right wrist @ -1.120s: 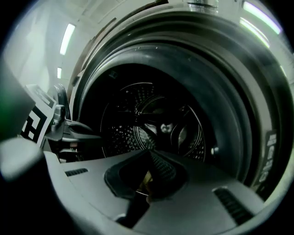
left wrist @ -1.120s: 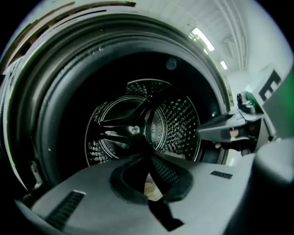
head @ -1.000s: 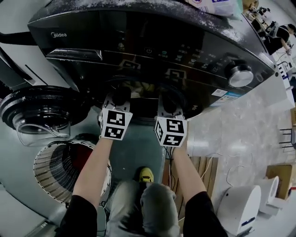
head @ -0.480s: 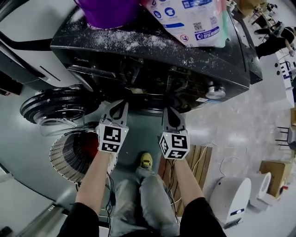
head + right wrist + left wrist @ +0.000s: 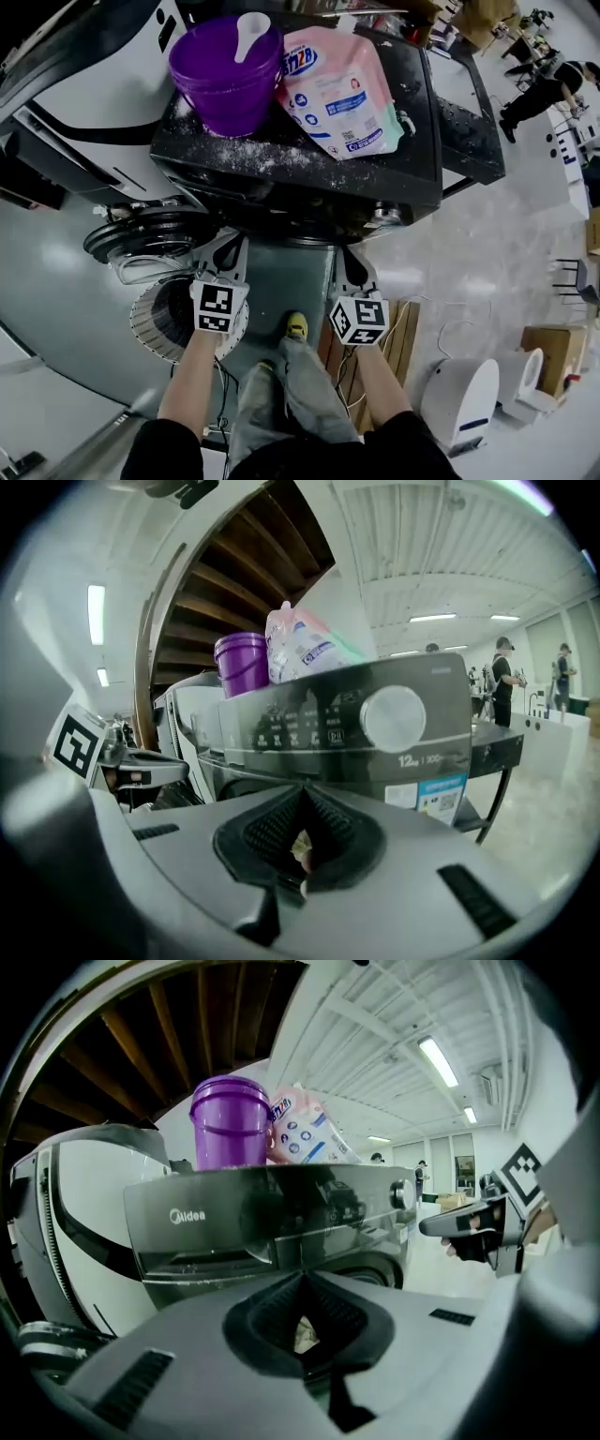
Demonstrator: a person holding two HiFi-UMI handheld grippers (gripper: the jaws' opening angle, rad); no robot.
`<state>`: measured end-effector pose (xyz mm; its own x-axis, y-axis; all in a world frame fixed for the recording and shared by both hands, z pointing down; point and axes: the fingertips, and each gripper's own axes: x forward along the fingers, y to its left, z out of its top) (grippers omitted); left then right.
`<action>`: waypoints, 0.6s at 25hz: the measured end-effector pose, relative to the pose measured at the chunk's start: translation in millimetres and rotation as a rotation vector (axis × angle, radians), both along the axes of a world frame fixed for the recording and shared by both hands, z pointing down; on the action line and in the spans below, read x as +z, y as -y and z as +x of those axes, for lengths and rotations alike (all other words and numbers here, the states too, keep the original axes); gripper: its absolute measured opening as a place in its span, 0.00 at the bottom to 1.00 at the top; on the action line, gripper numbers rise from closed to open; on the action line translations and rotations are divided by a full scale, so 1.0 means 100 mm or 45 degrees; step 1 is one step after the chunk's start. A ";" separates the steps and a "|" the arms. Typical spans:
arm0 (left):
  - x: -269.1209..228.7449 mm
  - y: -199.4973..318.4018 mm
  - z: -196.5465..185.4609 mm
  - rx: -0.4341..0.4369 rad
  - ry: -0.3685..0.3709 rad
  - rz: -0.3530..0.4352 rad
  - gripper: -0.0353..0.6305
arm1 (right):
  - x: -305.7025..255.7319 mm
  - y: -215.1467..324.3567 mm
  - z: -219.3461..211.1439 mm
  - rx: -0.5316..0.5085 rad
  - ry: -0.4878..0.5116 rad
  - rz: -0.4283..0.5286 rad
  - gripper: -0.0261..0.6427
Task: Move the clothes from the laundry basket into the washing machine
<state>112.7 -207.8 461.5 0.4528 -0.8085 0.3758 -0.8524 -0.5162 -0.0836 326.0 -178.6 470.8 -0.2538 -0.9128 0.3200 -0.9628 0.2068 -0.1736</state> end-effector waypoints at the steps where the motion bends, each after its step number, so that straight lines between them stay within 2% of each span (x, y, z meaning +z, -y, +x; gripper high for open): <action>1: -0.13 -0.01 -0.01 -0.009 -0.005 0.002 0.07 | -0.13 -0.01 0.02 0.000 -0.003 0.001 0.04; 7: -0.86 -0.08 -0.04 -0.069 -0.038 0.004 0.07 | -0.93 -0.09 0.06 -0.088 -0.024 0.033 0.05; 11: -1.33 -0.08 -0.12 -0.128 -0.073 0.024 0.07 | -1.38 -0.12 0.19 -0.103 0.002 0.052 0.05; 15: -1.78 -0.04 -0.09 -0.136 -0.077 0.073 0.07 | -1.72 -0.03 0.34 -0.100 -0.015 0.090 0.05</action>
